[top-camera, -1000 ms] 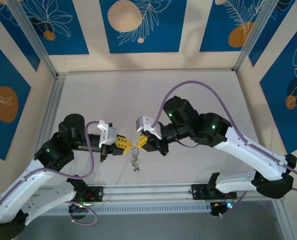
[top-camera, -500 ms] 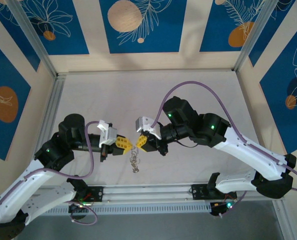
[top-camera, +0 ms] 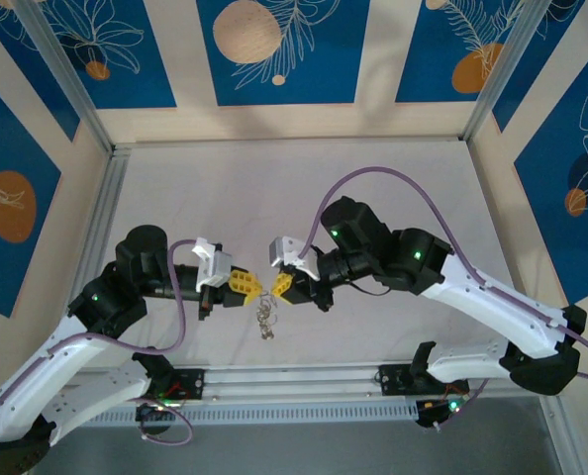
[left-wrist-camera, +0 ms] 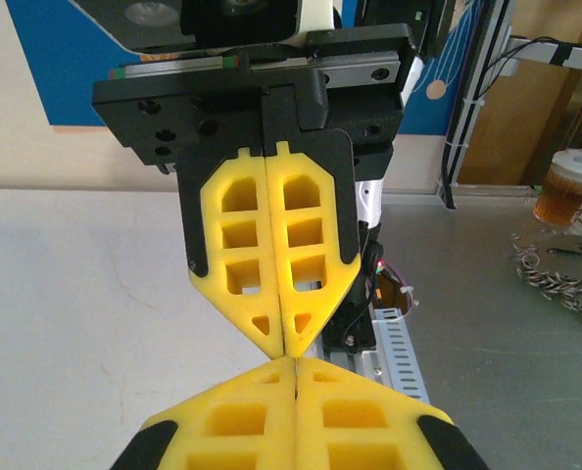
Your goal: Put the keys on the keyring
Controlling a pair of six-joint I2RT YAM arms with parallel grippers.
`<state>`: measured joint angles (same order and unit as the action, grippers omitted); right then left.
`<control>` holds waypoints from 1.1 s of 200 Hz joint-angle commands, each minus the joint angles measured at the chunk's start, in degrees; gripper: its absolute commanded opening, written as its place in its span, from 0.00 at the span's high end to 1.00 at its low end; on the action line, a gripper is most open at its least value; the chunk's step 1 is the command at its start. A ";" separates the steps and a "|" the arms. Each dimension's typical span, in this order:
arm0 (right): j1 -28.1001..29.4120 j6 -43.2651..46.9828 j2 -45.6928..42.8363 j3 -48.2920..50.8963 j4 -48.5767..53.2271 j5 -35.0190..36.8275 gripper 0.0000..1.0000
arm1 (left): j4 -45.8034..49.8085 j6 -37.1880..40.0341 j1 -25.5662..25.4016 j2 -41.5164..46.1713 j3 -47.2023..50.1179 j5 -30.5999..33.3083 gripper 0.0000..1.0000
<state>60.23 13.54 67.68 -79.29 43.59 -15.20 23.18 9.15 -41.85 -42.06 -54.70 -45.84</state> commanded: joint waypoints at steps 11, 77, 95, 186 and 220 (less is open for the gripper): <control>-1.05 -0.22 -2.23 0.14 -0.98 -1.50 1.00 | -2.43 -0.07 0.50 0.67 -1.09 -0.22 1.00; -2.43 -2.76 -1.28 0.00 0.35 -9.90 1.00 | -2.79 0.08 0.53 1.02 -0.98 -0.13 1.00; -2.61 -3.43 0.20 -0.83 0.52 -11.66 1.00 | -2.88 0.04 0.48 1.10 -0.94 0.12 1.00; -5.98 -7.56 2.96 -1.55 -1.05 -16.56 1.00 | -2.96 0.08 0.52 1.98 -0.60 -0.03 1.00; -6.02 -7.60 2.72 -1.15 -1.63 -17.58 1.00 | -2.88 0.08 0.53 1.90 -0.67 0.14 1.00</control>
<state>54.35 7.09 70.72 -79.37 42.83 -29.82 22.76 9.17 -41.85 -40.93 -54.70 -45.36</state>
